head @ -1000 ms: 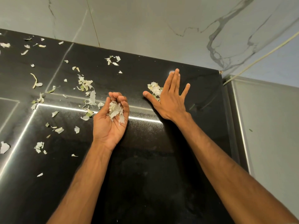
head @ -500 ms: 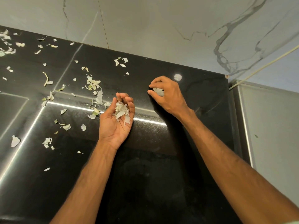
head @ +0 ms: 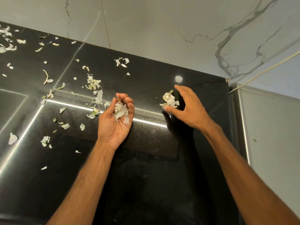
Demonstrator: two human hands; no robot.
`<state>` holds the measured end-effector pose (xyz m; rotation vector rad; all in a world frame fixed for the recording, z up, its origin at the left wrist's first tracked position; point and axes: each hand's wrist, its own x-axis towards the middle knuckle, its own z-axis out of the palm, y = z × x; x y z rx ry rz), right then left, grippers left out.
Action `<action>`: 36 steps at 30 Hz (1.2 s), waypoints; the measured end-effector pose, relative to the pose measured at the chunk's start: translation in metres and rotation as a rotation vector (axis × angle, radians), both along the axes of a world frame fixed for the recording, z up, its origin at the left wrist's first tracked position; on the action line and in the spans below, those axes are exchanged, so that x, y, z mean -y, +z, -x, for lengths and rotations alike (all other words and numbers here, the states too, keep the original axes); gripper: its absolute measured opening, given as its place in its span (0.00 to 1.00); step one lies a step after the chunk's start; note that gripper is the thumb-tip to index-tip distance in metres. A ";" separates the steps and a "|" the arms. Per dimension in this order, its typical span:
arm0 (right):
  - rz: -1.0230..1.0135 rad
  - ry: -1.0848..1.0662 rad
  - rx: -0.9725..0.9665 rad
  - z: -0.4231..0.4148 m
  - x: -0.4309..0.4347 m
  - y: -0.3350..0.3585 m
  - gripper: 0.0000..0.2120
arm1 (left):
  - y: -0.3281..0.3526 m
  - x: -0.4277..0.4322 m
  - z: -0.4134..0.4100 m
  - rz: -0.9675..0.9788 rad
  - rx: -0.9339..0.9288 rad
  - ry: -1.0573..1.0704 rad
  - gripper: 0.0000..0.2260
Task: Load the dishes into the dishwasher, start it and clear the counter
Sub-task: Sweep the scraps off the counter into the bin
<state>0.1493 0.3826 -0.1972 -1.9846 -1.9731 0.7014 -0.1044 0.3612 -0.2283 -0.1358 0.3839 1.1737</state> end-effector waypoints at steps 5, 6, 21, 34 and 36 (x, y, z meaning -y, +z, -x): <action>-0.001 0.084 0.215 0.038 0.013 -0.002 0.36 | 0.001 0.000 0.000 0.001 0.000 0.004 0.16; -0.031 0.092 0.263 0.045 0.014 -0.002 0.32 | 0.001 0.001 0.000 -0.003 0.002 0.001 0.15; -0.058 0.054 0.559 0.093 0.014 0.026 0.08 | 0.003 0.000 0.000 -0.031 -0.040 0.005 0.15; 0.065 -0.345 -0.431 0.074 -0.004 0.050 0.08 | -0.004 0.000 -0.004 -0.062 -0.145 0.016 0.17; 0.114 -0.351 -0.710 0.082 0.008 0.066 0.09 | -0.005 0.000 -0.003 -0.058 -0.140 0.024 0.18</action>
